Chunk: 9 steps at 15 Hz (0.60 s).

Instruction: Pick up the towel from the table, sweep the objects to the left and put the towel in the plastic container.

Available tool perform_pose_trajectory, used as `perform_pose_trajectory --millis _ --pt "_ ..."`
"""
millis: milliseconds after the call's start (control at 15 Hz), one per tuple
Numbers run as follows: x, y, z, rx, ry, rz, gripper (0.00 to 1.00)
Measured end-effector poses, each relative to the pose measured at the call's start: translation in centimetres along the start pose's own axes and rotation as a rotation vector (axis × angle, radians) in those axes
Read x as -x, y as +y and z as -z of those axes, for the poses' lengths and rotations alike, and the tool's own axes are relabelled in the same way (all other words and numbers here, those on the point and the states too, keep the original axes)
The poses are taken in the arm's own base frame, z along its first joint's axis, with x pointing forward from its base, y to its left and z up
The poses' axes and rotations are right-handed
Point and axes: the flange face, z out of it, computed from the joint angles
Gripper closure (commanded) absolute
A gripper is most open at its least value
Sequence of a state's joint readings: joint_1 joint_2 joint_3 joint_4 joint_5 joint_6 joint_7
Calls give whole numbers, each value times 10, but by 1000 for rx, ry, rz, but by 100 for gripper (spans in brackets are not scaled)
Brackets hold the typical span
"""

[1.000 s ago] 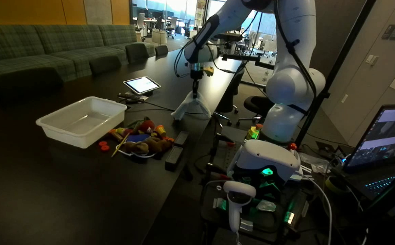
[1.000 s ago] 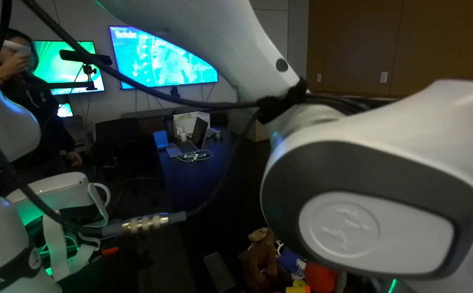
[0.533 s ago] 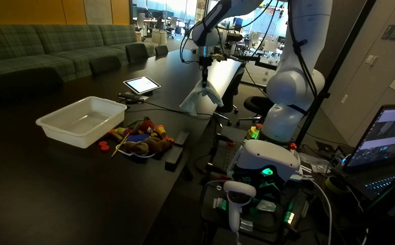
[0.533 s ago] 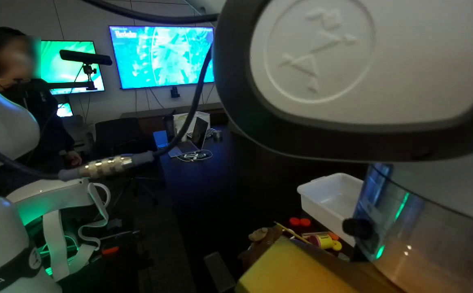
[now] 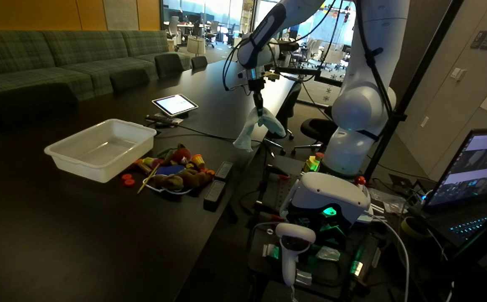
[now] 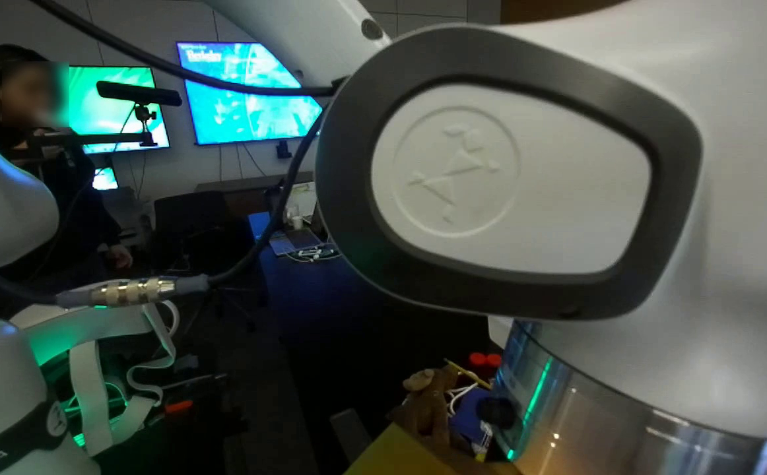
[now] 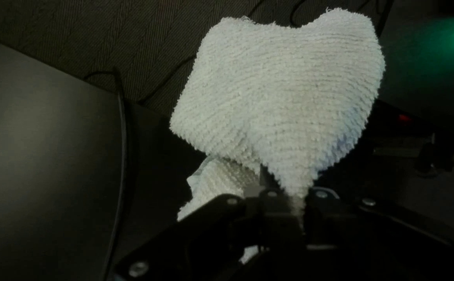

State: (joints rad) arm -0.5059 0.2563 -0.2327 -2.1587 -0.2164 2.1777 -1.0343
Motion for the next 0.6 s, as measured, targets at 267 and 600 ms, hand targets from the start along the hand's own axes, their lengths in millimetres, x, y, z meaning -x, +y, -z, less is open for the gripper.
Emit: perform_pose_trajectory --millis 267,600 --pt "-16 -13 -31 -1 -80 85 93" --pt "-59 -27 -83 31 -121 195 93"
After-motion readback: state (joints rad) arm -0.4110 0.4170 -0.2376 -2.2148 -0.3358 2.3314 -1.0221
